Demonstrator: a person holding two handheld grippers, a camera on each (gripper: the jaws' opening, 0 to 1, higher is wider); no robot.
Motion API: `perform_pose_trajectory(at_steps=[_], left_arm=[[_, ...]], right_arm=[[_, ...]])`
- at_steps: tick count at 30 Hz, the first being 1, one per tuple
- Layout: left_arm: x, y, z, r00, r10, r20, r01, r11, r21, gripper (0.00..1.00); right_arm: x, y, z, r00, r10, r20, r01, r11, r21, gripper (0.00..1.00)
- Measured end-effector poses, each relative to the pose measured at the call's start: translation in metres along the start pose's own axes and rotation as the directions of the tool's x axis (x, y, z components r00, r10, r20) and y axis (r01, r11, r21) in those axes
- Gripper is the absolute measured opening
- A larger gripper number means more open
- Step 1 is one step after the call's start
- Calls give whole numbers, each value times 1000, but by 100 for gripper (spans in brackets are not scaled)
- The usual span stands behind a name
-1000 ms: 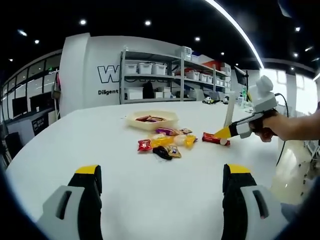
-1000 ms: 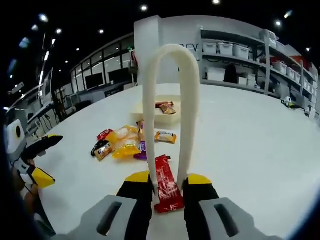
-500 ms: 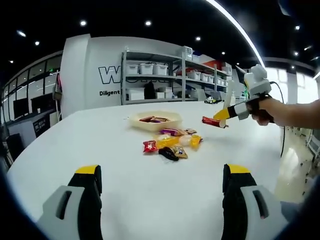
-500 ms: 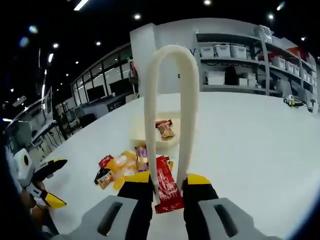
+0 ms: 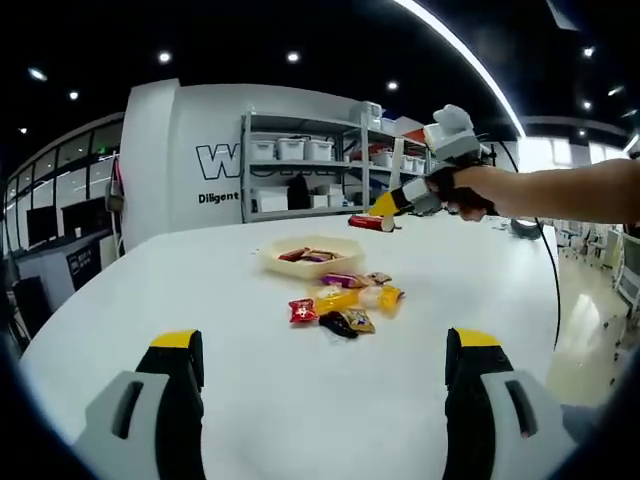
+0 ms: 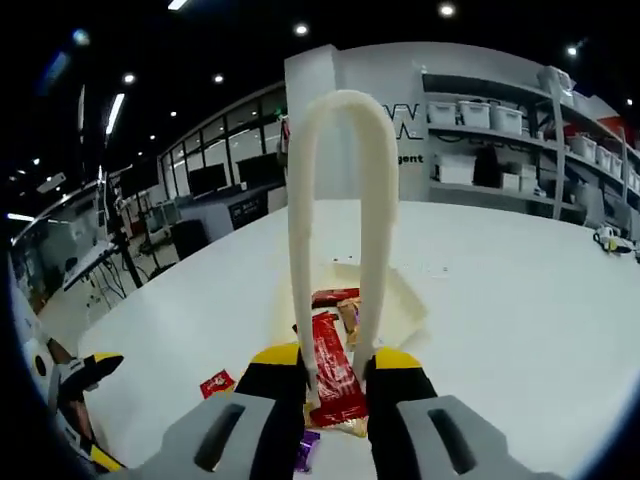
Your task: Place the target food into the container with the food tongs after gripping and lifting it, then release it inside without dropping or visibly crushing the food.
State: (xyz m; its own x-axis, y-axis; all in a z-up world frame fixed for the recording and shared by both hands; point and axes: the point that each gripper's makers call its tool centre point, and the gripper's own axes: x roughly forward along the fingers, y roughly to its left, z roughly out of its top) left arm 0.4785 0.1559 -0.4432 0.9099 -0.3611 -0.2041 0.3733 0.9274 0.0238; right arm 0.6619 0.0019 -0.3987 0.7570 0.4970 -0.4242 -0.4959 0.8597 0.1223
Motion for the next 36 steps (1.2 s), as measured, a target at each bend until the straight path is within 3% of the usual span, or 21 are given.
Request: perform_pose_trajectory(at_steps=[9, 36], left_arm=[[1, 6, 7, 1000, 6, 7, -6, 1000, -1, 99], [15, 8, 2, 1000, -11, -16, 11, 1000, -7, 99]], right_arm=[[41, 2, -7, 999, 12, -51, -13, 1000, -13, 17], [113, -1, -35, 990, 31, -140, -38, 998, -45, 17]])
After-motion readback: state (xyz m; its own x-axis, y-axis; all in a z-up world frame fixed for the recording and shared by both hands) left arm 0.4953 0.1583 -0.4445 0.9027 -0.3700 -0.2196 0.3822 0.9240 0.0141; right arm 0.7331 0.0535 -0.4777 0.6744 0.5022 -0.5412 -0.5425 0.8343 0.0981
